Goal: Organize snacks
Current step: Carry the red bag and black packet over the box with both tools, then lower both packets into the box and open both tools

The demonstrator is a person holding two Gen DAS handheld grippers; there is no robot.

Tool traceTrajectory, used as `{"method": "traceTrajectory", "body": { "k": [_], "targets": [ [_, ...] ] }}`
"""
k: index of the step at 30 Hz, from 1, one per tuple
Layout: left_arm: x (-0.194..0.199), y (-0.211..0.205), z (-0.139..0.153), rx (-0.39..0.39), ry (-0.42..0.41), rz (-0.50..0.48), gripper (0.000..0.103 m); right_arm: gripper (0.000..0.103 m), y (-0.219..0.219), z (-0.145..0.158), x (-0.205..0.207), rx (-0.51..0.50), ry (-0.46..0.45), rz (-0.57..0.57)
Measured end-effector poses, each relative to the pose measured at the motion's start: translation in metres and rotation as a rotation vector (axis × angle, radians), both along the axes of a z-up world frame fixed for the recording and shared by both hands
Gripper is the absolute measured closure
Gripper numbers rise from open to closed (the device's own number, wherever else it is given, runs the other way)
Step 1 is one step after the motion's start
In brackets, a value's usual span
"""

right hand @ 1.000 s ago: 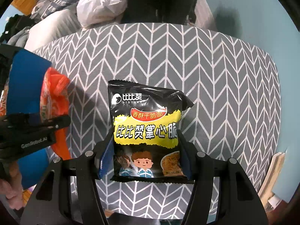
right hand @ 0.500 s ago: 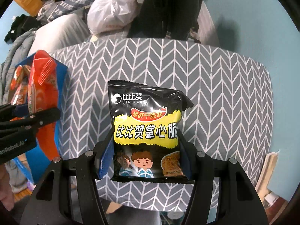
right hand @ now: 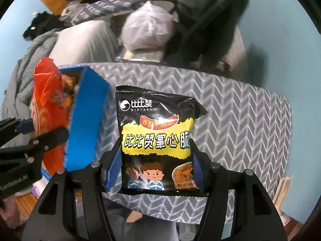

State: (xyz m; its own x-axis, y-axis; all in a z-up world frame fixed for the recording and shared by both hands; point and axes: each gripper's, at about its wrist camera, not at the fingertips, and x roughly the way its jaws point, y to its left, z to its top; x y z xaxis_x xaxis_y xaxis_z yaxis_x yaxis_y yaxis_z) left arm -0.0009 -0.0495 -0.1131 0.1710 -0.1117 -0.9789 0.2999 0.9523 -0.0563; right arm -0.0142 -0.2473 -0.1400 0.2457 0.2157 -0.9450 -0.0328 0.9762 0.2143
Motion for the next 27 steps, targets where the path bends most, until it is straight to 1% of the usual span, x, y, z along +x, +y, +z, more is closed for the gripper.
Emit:
{"method": "traceTrajectory", "body": {
  "k": [3,7,11,19,23,27],
  "targets": [
    [-0.001,0.021,0.007,-0.012,-0.005,0.049,0.053,0.043,0.022,0.002,0.007,0.017,-0.014,0.039],
    [-0.001,0.062,0.017,-0.023,-0.013,0.131,0.053,0.043,0.059,0.005,0.017,0.039,-0.025,0.104],
    [-0.001,0.099,0.018,-0.017,-0.014,0.207,0.053,0.043,0.097,0.008,0.025,0.062,-0.031,0.165],
    [-0.003,0.161,0.004,-0.007,0.009,0.331,0.053,0.043,0.164,0.009,0.037,0.079,-0.042,0.293],
    [-0.006,0.177,-0.005,-0.015,0.031,0.368,0.053,0.042,0.192,0.006,0.041,0.08,-0.035,0.343],
    [-0.009,0.189,-0.013,-0.016,0.046,0.388,0.053,0.042,0.212,0.0,0.045,0.083,-0.022,0.371]
  ]
}}
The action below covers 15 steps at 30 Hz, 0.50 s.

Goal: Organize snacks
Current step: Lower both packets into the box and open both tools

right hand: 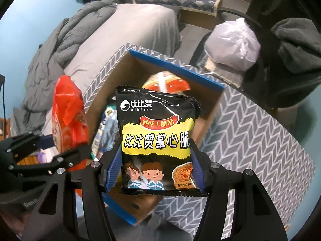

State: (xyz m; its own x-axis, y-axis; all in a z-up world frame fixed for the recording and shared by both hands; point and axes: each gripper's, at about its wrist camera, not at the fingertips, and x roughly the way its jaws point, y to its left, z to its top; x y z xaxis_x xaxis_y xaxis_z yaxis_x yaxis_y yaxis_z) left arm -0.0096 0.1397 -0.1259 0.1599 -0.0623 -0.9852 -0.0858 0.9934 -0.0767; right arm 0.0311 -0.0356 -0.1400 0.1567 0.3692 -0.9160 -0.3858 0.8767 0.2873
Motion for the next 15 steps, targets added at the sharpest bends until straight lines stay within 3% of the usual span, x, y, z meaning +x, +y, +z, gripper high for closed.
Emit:
{"method": "traceTrajectory", "body": {
  "k": [9,11,13,15],
  "targets": [
    [0.002,0.012,-0.009,-0.015,0.024,0.012,0.051,0.041,0.02,0.002,0.002,-0.011,0.013,0.012],
    [0.001,0.013,-0.006,-0.014,0.017,0.005,0.048,0.04,0.022,0.003,0.002,-0.011,0.021,0.005],
    [0.0,0.012,-0.004,-0.013,0.011,0.0,0.039,0.032,0.021,0.005,0.002,-0.003,0.02,-0.006],
    [-0.004,0.014,-0.001,-0.011,-0.004,0.001,0.036,0.029,0.021,0.008,0.001,-0.009,0.006,-0.016]
  ]
}}
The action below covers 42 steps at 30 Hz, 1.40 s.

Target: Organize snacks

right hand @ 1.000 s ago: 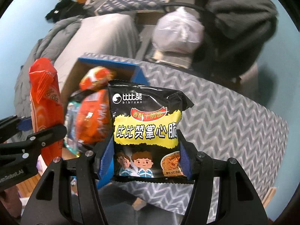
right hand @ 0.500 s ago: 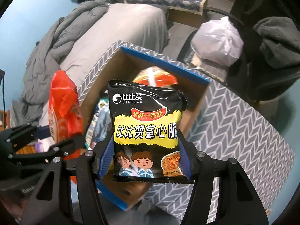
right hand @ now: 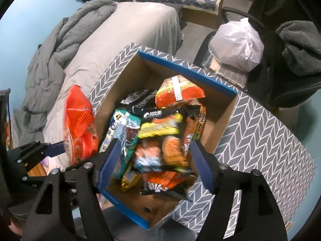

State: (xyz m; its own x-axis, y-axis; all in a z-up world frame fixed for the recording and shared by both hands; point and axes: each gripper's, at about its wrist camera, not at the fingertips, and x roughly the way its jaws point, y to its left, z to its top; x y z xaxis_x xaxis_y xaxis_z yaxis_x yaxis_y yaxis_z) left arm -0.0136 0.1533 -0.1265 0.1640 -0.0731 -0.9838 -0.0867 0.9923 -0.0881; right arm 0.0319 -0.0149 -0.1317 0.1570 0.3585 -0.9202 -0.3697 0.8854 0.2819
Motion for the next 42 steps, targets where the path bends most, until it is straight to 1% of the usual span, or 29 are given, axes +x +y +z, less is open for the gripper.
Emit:
{"method": "traceTrajectory", "body": {
  "k": [3,5,7,11,14,17,19,30,33,36,42],
  "targets": [
    [0.0,0.0,0.004,0.003,-0.006,-0.009,0.036,0.029,-0.002,0.003,-0.002,-0.003,-0.006,-0.013],
    [-0.001,0.0,0.008,0.003,-0.015,-0.012,0.033,0.029,-0.005,0.006,-0.003,0.0,-0.004,-0.027],
    [-0.002,0.002,0.013,0.005,-0.034,-0.009,0.027,0.029,-0.008,0.008,-0.004,-0.002,-0.006,-0.041],
    [-0.003,0.003,0.021,0.008,-0.054,-0.004,0.026,0.029,-0.014,0.013,-0.007,-0.006,-0.017,-0.067],
    [-0.004,0.004,0.026,0.003,-0.064,-0.001,0.026,0.025,-0.018,0.019,-0.01,-0.011,-0.034,-0.086],
    [-0.006,0.003,0.031,0.011,-0.078,-0.003,0.026,0.025,-0.022,0.026,-0.013,-0.017,-0.053,-0.102],
    [-0.007,0.002,0.034,0.02,-0.089,-0.008,0.023,0.025,-0.025,0.031,-0.015,-0.016,-0.063,-0.113],
    [-0.011,-0.004,0.063,0.055,-0.156,-0.037,0.021,0.025,-0.044,0.057,-0.026,-0.034,-0.133,-0.184],
    [-0.012,-0.007,0.071,0.067,-0.178,-0.042,0.016,0.025,-0.047,0.061,-0.029,-0.038,-0.146,-0.199],
    [-0.012,-0.008,0.077,0.076,-0.198,-0.051,0.016,0.025,-0.05,0.065,-0.031,-0.039,-0.155,-0.214],
    [-0.011,-0.01,0.084,0.081,-0.209,-0.059,0.016,0.025,-0.054,0.066,-0.033,-0.043,-0.158,-0.238]
  ]
}}
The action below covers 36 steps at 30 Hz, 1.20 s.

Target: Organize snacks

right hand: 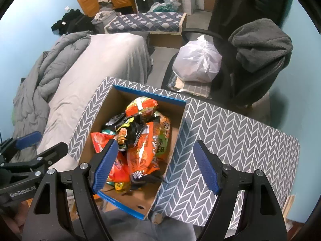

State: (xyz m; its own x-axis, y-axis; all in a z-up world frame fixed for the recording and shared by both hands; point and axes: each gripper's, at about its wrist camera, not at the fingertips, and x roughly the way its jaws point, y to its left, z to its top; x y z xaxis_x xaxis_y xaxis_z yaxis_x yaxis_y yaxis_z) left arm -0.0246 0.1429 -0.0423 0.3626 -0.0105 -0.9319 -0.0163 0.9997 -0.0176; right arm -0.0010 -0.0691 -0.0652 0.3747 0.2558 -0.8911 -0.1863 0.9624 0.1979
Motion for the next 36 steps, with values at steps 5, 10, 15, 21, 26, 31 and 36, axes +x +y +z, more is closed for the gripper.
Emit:
{"method": "traceTrajectory", "body": {
  "k": [5,10,15,21,26,31,36],
  "targets": [
    [0.0,-0.001,0.005,0.011,-0.014,-0.003,0.016,0.025,-0.003,0.002,-0.001,-0.005,-0.004,-0.011],
    [0.0,-0.002,0.009,0.025,-0.031,-0.003,0.016,0.025,-0.003,0.004,-0.002,-0.012,-0.01,-0.016],
    [0.001,-0.002,0.011,0.027,-0.041,0.003,0.016,0.025,-0.003,0.005,-0.001,-0.01,-0.012,-0.02],
    [0.002,-0.001,0.014,0.032,-0.052,0.023,0.016,0.025,-0.005,0.006,0.002,-0.009,-0.015,-0.027],
    [0.002,-0.001,0.016,0.033,-0.058,0.027,0.016,0.025,-0.006,0.009,0.003,-0.014,-0.025,-0.031],
    [0.0,-0.004,0.018,0.043,-0.069,0.026,0.016,0.025,-0.006,0.012,0.002,-0.02,-0.04,-0.035],
    [-0.001,-0.005,0.019,0.044,-0.07,0.026,0.016,0.025,-0.006,0.014,0.002,-0.02,-0.047,-0.04]
  ]
}}
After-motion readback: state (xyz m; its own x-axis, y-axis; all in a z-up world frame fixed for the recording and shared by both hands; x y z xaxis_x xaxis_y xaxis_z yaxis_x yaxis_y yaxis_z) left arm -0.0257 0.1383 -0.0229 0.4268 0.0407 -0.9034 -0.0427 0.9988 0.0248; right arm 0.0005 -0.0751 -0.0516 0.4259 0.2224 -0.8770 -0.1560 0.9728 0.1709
